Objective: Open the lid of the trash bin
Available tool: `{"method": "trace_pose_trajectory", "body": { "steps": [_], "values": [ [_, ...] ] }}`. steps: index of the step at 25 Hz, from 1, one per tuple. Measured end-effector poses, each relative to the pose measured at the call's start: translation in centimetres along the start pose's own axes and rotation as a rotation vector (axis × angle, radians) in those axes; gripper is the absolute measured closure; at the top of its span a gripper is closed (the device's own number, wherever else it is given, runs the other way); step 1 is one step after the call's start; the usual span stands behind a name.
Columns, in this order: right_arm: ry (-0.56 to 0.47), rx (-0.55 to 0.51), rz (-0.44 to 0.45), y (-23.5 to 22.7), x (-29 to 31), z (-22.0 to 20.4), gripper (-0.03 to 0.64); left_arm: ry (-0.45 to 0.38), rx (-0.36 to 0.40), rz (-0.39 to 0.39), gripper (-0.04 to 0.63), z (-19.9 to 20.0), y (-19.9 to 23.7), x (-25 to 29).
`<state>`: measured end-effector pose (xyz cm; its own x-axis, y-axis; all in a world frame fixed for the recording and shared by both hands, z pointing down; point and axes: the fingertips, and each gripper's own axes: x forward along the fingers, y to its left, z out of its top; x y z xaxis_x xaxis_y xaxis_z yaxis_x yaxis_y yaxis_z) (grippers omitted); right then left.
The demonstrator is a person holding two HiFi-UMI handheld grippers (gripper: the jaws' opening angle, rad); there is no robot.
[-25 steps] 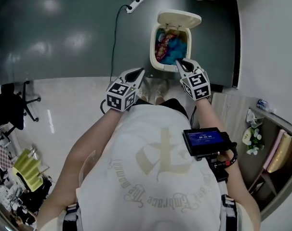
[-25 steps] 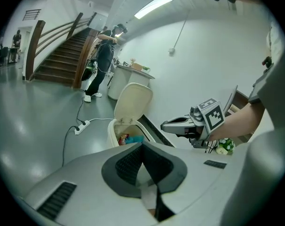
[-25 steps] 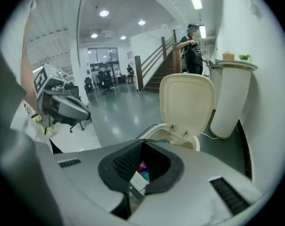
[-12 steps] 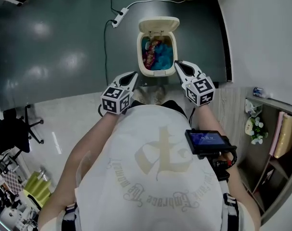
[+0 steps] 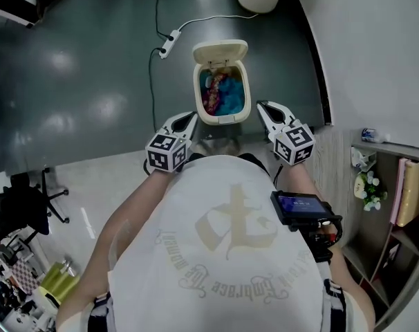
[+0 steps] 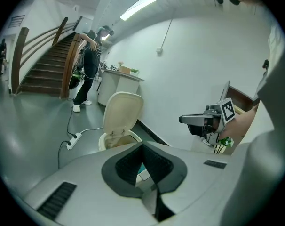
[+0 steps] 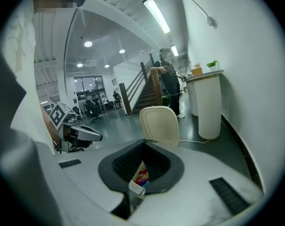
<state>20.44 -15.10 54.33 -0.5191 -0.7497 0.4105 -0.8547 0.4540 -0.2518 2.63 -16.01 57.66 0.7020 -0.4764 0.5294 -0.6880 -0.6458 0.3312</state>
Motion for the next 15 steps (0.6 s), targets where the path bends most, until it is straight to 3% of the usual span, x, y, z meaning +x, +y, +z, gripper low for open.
{"method": "trace_pose_trajectory", "body": {
  "steps": [15],
  "values": [
    [-0.019,0.009,0.011,-1.3,-0.1,0.0,0.614,-0.017,0.018,0.021,0.583,1.6,-0.1,0.5]
  ]
}}
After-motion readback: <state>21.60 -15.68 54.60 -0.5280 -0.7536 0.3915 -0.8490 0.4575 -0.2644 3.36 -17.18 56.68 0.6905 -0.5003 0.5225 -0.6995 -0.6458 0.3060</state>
